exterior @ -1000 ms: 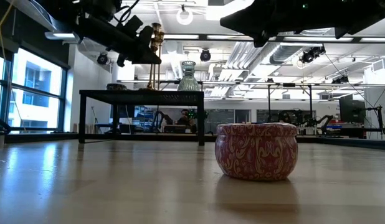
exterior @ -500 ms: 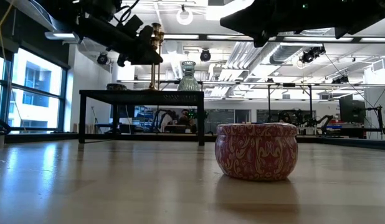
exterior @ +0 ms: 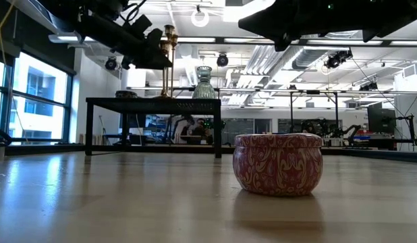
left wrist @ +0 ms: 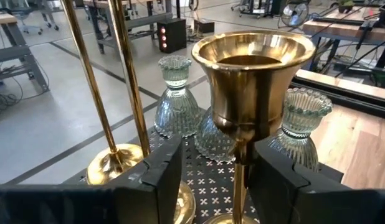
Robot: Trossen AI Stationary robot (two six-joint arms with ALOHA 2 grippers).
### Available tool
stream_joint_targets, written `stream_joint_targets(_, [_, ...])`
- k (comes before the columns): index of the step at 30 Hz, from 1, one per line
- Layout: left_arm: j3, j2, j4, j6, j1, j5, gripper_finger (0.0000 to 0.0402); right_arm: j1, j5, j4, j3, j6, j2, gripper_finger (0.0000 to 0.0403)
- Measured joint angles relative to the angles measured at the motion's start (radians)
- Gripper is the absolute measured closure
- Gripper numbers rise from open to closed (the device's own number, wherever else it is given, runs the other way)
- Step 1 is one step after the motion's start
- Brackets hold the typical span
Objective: Pick & Place candle stick holders
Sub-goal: Put the gold candle holder on the shelf aligned with the other gold candle holders
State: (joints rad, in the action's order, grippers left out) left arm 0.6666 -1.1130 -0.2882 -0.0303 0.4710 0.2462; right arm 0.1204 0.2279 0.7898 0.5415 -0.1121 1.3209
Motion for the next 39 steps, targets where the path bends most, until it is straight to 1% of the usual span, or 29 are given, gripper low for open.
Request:
stream_joint_targets(12, [0.0,0.001,-0.011,0.0,0.0,0.001,0.0245,0.0,0.0,0.0,0.0,0.0,0.0,0.0402])
stream_joint_targets(22, [0.0,0.043,0.002,0.004,0.0,-0.002,0.0246,0.0,-0.002,0.0,0.0,0.0,0.0,0.0401])
stream_joint_targets(31, [0.0,0.042,0.015,0.0,0.0,-0.035,0.0247,0.0,-0.003,0.0,0.0,0.0,0.0,0.0401])
stream_joint_targets(34, [0.0,0.042,0.009,0.0,0.0,-0.043,0.0259,0.0,-0.003,0.0,0.0,0.0,0.0,0.0402])
stream_joint_targets(39, [0.0,0.042,0.0,0.0,0.0,-0.073,0.0304,0.0,-0.003,0.0,0.0,0.0,0.0,0.0401])
